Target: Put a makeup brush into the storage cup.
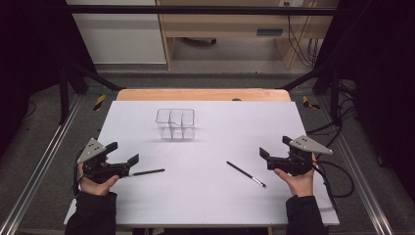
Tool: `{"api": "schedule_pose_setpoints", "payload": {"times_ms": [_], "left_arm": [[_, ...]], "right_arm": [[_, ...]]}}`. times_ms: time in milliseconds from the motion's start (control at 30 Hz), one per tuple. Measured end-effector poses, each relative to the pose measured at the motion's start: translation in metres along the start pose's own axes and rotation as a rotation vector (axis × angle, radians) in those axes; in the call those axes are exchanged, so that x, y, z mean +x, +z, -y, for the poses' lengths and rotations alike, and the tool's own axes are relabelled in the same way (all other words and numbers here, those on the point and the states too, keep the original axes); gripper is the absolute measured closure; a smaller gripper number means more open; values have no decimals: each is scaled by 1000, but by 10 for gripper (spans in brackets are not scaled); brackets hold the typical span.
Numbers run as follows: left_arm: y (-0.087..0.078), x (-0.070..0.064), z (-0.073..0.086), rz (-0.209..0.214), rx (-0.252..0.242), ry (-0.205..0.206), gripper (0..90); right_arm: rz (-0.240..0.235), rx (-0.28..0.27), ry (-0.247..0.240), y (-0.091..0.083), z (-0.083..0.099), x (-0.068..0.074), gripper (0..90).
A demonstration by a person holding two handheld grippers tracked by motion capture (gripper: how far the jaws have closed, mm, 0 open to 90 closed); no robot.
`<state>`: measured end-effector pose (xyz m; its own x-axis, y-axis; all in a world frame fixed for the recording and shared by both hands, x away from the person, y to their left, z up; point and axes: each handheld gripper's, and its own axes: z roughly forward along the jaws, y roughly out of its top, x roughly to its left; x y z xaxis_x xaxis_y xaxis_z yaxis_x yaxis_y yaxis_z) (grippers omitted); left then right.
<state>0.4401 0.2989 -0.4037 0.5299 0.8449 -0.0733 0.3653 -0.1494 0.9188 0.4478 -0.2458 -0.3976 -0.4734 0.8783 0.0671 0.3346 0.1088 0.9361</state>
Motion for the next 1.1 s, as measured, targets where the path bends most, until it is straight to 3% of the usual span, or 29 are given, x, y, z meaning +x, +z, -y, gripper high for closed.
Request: {"api": "schedule_pose_setpoints", "payload": {"times_ms": [333, 600, 1100], "left_arm": [[1, 0, -4, 26, 31, 20, 46], [5, -1, -5, 47, 69, 48, 46], [17, -1, 2, 83, 178, 93, 57]], "right_arm": [[4, 5, -4, -2, -2, 2, 54], [-4, 10, -24, 0, -6, 12, 56], [-33, 31, -34, 7, -8, 25, 56]]}}
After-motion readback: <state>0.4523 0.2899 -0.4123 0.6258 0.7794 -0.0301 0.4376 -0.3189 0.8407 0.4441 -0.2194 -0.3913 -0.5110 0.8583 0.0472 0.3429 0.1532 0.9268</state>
